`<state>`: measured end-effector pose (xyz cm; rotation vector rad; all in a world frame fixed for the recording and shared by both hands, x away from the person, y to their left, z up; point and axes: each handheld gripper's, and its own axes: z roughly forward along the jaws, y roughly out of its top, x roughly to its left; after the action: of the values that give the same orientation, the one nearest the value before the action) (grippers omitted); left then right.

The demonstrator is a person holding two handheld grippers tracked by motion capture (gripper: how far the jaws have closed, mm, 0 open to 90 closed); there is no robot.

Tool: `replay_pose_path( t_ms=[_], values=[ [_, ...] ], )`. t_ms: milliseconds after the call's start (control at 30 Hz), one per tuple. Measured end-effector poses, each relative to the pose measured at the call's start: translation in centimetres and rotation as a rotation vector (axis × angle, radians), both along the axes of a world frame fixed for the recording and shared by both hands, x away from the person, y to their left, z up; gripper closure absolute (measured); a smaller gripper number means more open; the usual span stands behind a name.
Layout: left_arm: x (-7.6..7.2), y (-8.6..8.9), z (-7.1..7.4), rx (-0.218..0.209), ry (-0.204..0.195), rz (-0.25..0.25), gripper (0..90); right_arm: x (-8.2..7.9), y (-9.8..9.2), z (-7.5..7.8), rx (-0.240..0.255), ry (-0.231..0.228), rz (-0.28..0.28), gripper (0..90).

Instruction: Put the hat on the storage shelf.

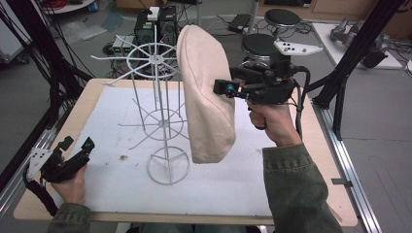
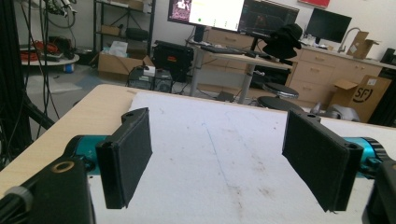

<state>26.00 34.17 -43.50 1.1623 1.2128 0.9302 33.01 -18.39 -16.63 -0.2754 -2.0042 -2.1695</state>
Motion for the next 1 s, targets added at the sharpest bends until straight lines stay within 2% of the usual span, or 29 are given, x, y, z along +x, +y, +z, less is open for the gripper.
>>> replay_pose_path(
  t_ms=[167, 400, 533, 700, 1000],
  values=[
    [0.0, 0.0, 0.0, -0.003, -0.003, 0.002, 24.1, 0.1, -0.9, -0.4, 0.021, 0.009, -0.027, 37.4],
    [0.0, 0.0, 0.0, -0.003, -0.001, 0.001, 24.1, 0.2, -1.5, -0.7, 0.018, 0.018, -0.044, 36.3],
    [0.0, 0.0, 0.0, -0.002, -0.002, 0.002, 24.1, 0.3, -1.9, -1.2, 0.037, 0.019, -0.056, 35.9],
    [0.0, 0.1, 0.0, -0.002, -0.001, 0.002, 24.1, 0.6, -3.4, -1.8, 0.093, 0.033, -0.086, 35.0],
    [0.0, 0.0, 0.0, 0.001, 0.001, -0.002, 24.0, 0.4, -4.9, -2.2, 0.111, 0.027, -0.13, 34.8]
  ],
)
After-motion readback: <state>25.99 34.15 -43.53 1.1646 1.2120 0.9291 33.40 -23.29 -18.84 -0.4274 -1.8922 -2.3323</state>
